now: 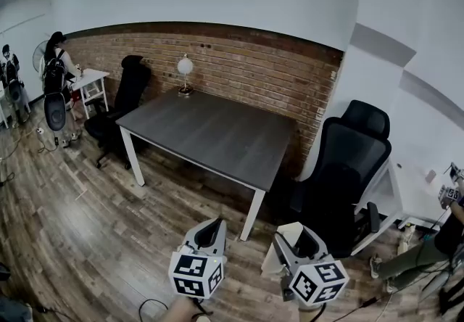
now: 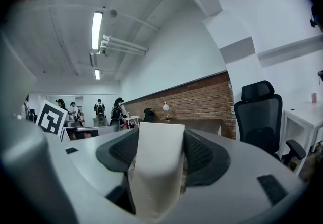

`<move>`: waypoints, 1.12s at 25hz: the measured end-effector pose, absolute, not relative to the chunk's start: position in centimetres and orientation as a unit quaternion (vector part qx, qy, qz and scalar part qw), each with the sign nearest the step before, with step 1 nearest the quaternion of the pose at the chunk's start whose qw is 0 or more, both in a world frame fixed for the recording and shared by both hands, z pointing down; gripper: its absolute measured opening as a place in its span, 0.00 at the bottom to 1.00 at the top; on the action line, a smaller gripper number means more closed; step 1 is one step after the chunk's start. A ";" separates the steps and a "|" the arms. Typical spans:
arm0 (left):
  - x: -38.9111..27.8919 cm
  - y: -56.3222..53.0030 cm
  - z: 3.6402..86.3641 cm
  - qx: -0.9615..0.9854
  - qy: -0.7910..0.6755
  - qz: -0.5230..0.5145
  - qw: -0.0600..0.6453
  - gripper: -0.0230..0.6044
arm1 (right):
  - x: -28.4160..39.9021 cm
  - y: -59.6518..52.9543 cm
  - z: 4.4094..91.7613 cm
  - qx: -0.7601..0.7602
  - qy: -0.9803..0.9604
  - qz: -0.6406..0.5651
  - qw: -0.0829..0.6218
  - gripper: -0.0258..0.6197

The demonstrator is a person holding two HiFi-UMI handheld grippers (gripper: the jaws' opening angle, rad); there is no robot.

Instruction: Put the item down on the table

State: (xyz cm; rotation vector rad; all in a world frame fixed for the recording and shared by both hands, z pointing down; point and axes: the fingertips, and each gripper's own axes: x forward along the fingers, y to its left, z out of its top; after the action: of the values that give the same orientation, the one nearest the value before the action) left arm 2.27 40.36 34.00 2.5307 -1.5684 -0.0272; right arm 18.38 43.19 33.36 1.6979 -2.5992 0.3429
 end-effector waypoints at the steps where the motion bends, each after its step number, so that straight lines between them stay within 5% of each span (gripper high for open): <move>1: 2.1 40.3 34.1 0.847 -0.525 -0.009 0.083 0.06 | 18.2 43.2 33.4 0.540 -0.834 0.113 0.007 0.50; 28: -6.0 35.2 36.6 0.846 -0.527 0.012 0.076 0.06 | 12.2 37.3 35.7 0.552 -0.822 0.141 0.000 0.50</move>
State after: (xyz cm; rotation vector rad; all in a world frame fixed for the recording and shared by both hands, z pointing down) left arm -6.01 35.19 36.62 2.5369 -1.5793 0.0364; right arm 12.23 37.32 35.68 1.7352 -2.5821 0.4438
